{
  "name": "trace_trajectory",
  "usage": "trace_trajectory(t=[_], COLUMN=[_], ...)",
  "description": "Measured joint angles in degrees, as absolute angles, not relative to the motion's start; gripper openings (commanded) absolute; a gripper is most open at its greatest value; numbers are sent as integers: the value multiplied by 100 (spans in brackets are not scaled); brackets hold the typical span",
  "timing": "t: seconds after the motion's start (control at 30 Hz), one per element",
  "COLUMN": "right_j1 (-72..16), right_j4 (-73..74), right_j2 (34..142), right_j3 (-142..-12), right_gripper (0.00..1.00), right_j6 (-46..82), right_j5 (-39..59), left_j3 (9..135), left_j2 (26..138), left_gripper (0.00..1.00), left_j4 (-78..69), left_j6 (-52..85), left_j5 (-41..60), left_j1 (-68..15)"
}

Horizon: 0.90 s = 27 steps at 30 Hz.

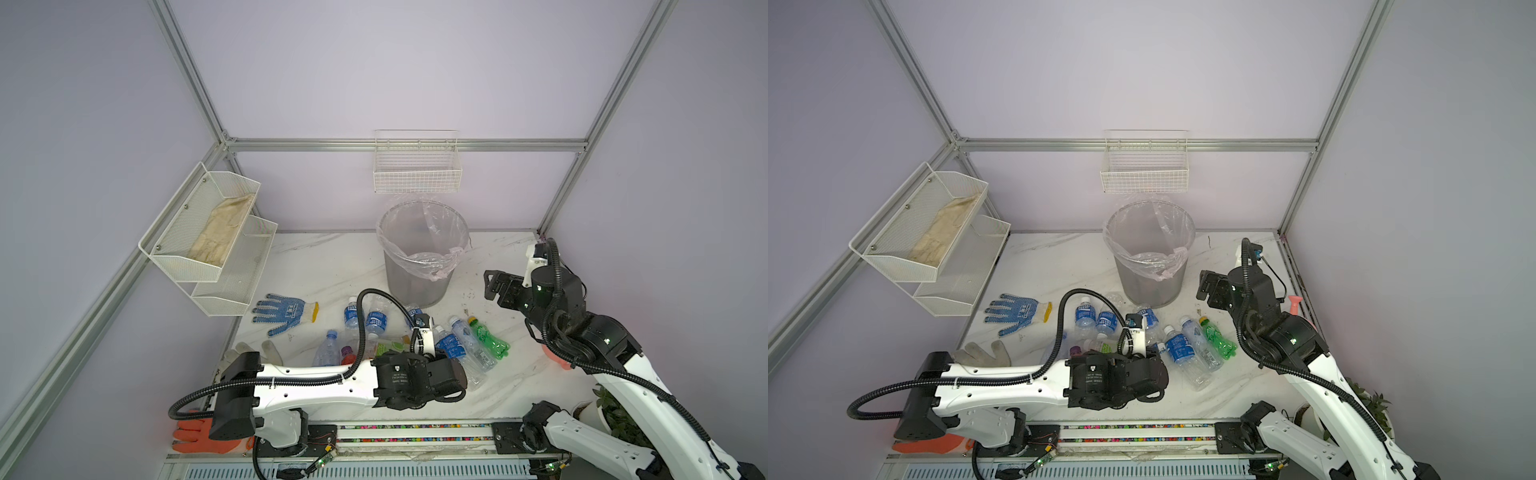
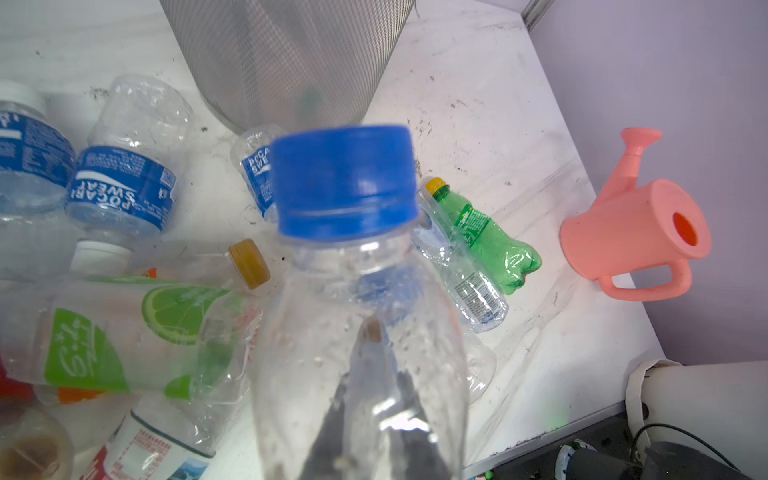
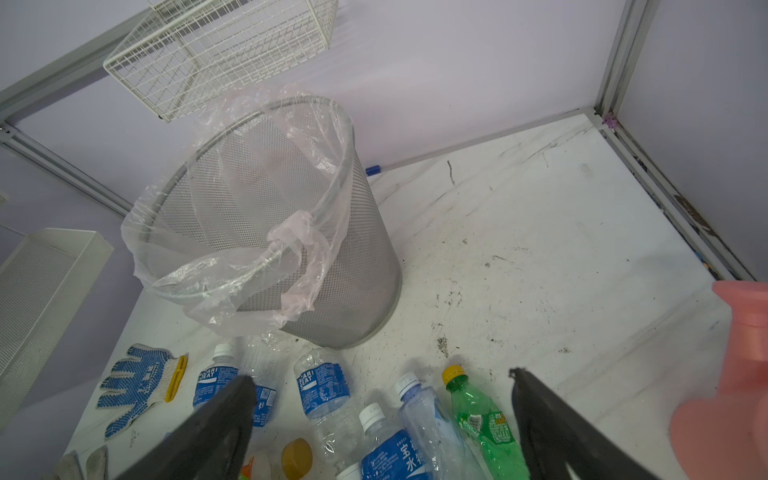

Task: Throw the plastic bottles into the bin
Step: 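Lift the Pepsi bottle with the left gripper and carry it over the bin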

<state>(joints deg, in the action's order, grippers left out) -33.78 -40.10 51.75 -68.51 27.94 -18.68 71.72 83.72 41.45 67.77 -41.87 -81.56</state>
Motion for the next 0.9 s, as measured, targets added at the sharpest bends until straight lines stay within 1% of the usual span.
trace_trajectory(t=[0.3,0.53,0.67,0.9], right_j1=[-3378,-3378,-3378,-3378], right_j4=[-4010,-4003,-3983,-3964], right_j2=[5022,4950,4847,4766], right_j3=[-6414,-6158,-5957,-5616], right_gripper=[97,97,97,97], right_j6=[2934,3055,3135,3258], right_j5=[-1767,-1656,-1568,-1402], left_j3=[7640,8329,8562,8619], left_j2=[8103,8049,8007,7872], left_gripper=[10,10,10,10], left_j4=[4211,4195,3972,3310], left_j6=[5710,4687,3981,2644], left_j5=[-4751,-5146,-5286,-5358], left_j1=[-8156,-8156,-8156,-8156])
